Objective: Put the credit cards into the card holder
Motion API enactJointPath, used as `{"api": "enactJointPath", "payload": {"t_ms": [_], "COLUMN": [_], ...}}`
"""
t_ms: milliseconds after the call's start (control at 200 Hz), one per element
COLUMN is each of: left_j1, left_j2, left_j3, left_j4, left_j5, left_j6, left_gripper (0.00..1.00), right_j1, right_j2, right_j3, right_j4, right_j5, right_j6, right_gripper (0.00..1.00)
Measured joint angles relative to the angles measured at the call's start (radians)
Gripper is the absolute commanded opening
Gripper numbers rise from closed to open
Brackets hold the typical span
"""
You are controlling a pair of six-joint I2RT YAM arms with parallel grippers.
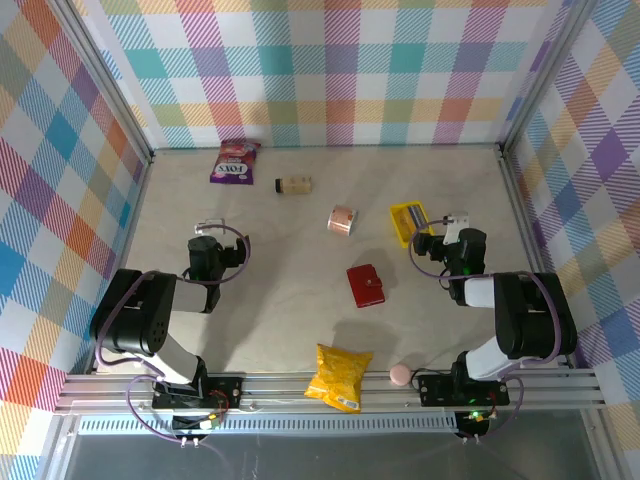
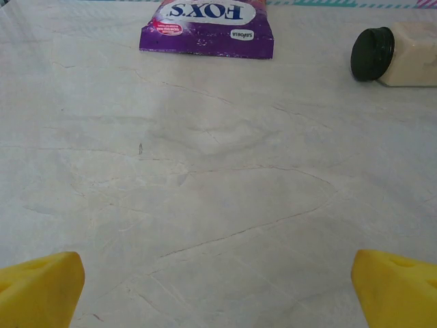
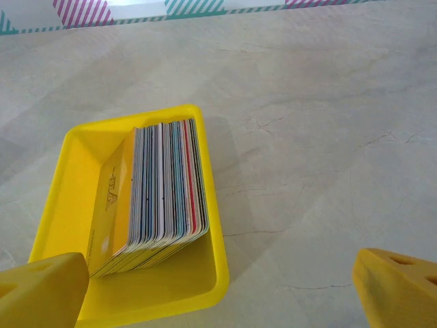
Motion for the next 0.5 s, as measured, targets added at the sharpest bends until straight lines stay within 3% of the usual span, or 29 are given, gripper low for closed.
{"api": "enactJointPath", "payload": {"t_ms": [500], "left_j1": [0.026], "left_j2": [0.0], "left_j3": [0.005], "left_j4": [-0.001], "left_j5": [0.033], "left_j6": [-0.001], "left_gripper": [1.0], "right_j1": [0.0], "right_j2": [0.0], "right_j3": [0.0], "right_j4": [0.0], "right_j5": [0.0], "right_j6": [0.0], "right_gripper": [0.99]}}
